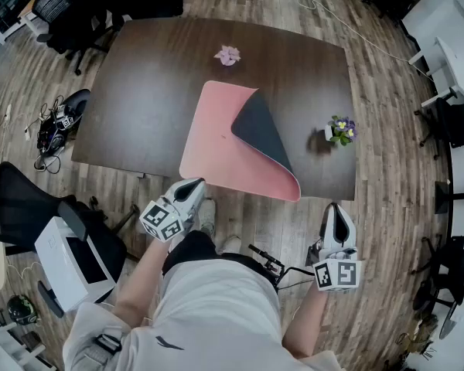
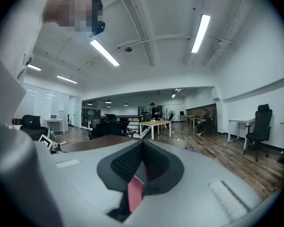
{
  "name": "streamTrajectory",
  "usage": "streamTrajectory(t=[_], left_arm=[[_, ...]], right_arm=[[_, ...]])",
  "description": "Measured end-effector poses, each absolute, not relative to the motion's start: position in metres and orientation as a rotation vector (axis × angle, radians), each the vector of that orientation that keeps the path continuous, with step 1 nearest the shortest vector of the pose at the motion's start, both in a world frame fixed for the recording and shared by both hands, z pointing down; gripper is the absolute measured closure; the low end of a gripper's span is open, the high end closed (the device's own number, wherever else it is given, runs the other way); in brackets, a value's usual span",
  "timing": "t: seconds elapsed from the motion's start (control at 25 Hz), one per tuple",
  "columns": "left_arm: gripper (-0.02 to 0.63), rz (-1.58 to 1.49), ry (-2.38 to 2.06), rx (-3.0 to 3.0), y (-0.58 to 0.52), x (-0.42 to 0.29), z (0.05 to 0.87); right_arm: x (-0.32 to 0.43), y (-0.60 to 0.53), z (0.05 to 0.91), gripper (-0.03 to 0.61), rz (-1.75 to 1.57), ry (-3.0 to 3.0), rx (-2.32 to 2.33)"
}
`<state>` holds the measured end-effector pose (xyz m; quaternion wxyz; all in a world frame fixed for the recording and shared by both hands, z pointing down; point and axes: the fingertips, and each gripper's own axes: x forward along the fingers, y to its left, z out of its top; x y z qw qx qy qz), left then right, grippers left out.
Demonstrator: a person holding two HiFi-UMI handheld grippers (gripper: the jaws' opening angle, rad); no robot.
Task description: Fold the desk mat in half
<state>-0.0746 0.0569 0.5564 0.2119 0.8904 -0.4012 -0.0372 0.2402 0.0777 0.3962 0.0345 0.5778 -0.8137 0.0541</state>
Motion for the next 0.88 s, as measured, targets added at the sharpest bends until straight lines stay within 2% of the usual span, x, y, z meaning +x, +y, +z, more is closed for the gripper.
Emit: streamTrajectory(t=[0.24, 0.88], left_arm=[[0.626, -0.231, -1.408, 2.408, 0.071, -0.131, 0.531], [0.626, -0.253, -1.454, 2.45, 0.053, -0.14, 0.503]], right_arm=[[0.244, 0.088, 0.4, 0.58, 0.135, -2.509, 1.741], [0.241, 0.071, 0.394, 0.58, 0.116, -2.536, 1.745]])
